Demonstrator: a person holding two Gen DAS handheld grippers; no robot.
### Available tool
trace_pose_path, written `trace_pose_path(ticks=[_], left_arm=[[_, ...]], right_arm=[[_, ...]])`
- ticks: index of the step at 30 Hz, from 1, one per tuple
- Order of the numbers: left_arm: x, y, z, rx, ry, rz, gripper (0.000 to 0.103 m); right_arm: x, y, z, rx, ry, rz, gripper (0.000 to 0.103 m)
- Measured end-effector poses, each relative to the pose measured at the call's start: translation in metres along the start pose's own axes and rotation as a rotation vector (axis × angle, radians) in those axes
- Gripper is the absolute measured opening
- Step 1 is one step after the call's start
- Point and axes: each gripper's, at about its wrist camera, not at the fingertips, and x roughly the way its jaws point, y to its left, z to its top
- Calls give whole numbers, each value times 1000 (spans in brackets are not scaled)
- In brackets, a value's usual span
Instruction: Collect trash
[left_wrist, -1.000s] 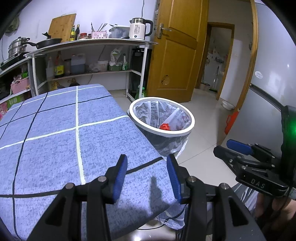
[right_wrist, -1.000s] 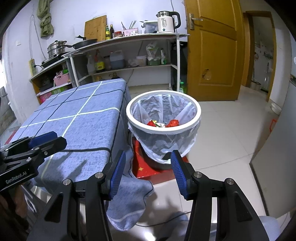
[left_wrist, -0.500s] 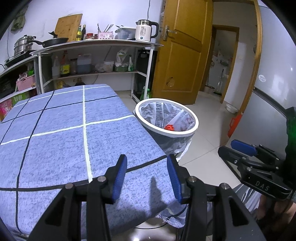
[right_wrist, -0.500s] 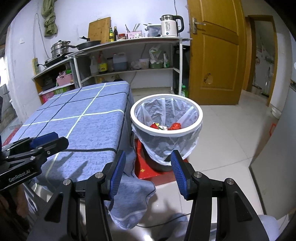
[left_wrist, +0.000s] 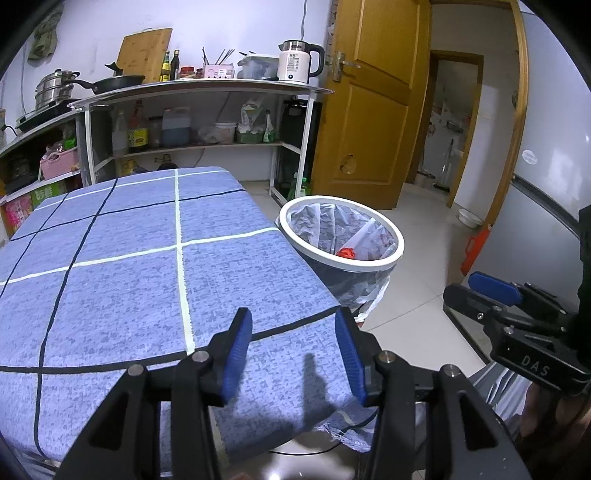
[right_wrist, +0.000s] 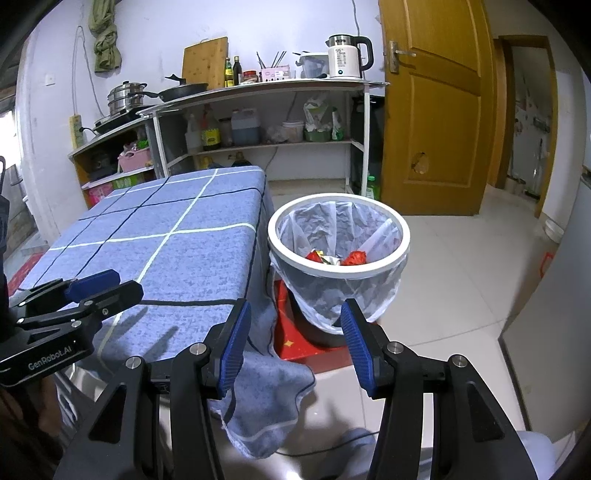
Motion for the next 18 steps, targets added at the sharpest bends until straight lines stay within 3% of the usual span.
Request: trace_pose_path(ticks=[18], left_arm=[[-1,0,-1,1,-6,6,49]], right_arm=[[2,3,-1,-7,8,6,52]])
